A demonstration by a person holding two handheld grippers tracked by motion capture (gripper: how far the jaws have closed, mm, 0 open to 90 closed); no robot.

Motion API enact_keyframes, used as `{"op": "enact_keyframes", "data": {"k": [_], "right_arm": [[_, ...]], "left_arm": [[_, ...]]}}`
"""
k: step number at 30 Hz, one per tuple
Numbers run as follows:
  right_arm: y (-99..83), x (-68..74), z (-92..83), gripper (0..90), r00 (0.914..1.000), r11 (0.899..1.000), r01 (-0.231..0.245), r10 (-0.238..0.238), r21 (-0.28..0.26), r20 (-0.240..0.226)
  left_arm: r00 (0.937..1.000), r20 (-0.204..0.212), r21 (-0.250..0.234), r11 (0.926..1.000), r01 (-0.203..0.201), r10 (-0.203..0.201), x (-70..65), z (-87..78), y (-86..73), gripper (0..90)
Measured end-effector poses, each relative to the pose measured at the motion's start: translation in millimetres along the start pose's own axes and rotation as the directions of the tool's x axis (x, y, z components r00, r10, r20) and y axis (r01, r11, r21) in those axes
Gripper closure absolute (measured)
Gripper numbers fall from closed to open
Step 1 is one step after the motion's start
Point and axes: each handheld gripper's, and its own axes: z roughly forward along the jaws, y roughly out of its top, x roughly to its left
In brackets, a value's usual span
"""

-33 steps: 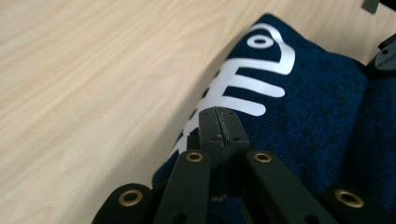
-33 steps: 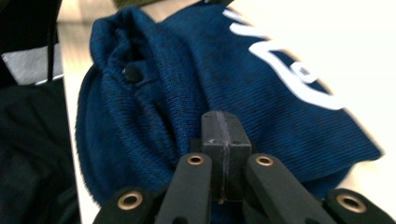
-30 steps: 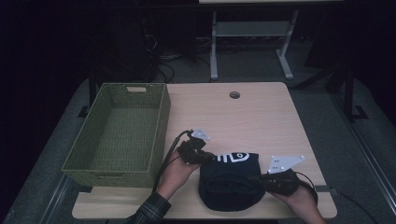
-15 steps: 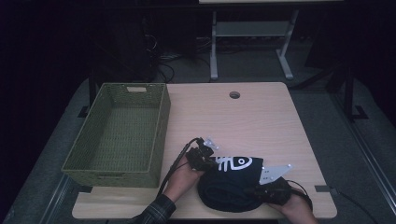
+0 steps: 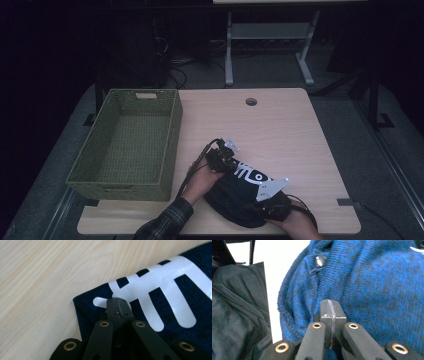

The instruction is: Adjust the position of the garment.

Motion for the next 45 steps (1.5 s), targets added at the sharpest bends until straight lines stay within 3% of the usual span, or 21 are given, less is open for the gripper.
{"op": "enact_keyframes", "data": {"k": [2,5,8,12,16,17,19,21,24,26,30,35,38,41,45], "right_arm": [[3.1,2.9,-5.0,90.0,1.0000,1.000,-0.001,0.001,-0.016,-0.007],[5.5,0.9,-20.9,90.0,0.9998,0.995,-0.017,0.017,-0.097,0.001],[8.2,-5.3,-39.1,90.0,0.9976,0.988,-0.029,0.038,-0.151,0.057],[3.9,-19.9,-51.5,90.0,0.9854,0.984,-0.055,0.081,-0.167,0.150],[-3.4,-32.5,-43.2,90.0,0.9769,0.988,-0.102,0.122,-0.118,0.176],[-4.5,-33.6,-39.2,90.0,0.9767,0.990,-0.102,0.118,-0.099,0.179],[-5.5,-33.7,-30.5,90.0,0.9776,0.993,-0.101,0.109,-0.054,0.180],[-6.7,-32.5,-23.4,90.0,0.9761,0.994,-0.103,0.108,-0.032,0.188],[-7.5,-34.1,-18.0,90.0,0.9753,0.994,-0.106,0.105,-0.005,0.194],[-7.4,-35.5,-15.0,90.0,0.9743,0.994,-0.111,0.109,-0.003,0.197],[-2.5,-36.3,-8.2,90.0,0.9686,0.996,-0.092,0.091,-0.009,0.231],[3.8,-39.2,-6.1,90.0,0.9660,0.996,-0.091,0.092,-0.016,0.242],[2.6,-39.1,-17.0,78.8,0.9664,0.993,-0.107,0.118,-0.059,0.229],[0.0,-38.8,-29.7,67.9,0.9593,0.988,-0.115,0.137,-0.098,0.247],[-9.3,-38.0,-46.5,53.2,0.9391,0.979,-0.148,0.183,-0.138,0.291]], "left_arm": [[1.0000,0.003,-0.024,0.9997,-0.001,0.001,-1.6,-9.2,-0.8,90.0],[1.0000,0.006,-0.056,0.9984,0.000,0.000,-4.3,-24.6,-1.1,90.0],[0.9988,0.033,-0.106,0.9936,0.040,-0.036,-10.5,-38.1,-3.4,90.0],[0.9975,0.065,-0.111,0.9932,0.035,-0.028,-20.5,-50.8,-11.6,90.0],[0.9981,0.061,-0.055,0.9984,0.011,-0.008,-27.1,-43.0,-22.1,90.0],[0.9979,0.063,-0.053,0.9984,0.021,-0.018,-27.4,-38.2,-24.3,90.0],[0.9983,0.058,-0.025,0.9997,0.002,-0.001,-25.1,-31.8,-26.4,90.0],[0.9980,0.061,-0.022,0.9996,0.017,-0.016,-25.1,-26.9,-27.5,90.0],[0.9991,0.043,-0.001,1.0000,0.000,0.000,-26.5,-23.7,-26.6,90.0],[0.9994,0.029,0.015,0.9997,-0.018,0.017,-25.6,-21.3,-26.2,90.0],[1.0000,0.002,0.005,1.0000,0.002,-0.002,-17.6,-21.4,-25.0,90.0],[0.9991,0.028,-0.023,0.9992,0.034,-0.033,-9.1,-32.6,-24.2,90.0],[0.9983,0.029,-0.056,0.9971,0.052,-0.050,-6.9,-46.0,-21.8,85.7],[0.9974,0.005,-0.084,0.9938,0.073,-0.072,-3.5,-57.1,-20.1,77.5],[0.9932,-0.022,-0.096,0.9892,0.111,-0.114,4.9,-64.2,-22.0,60.7]]}}
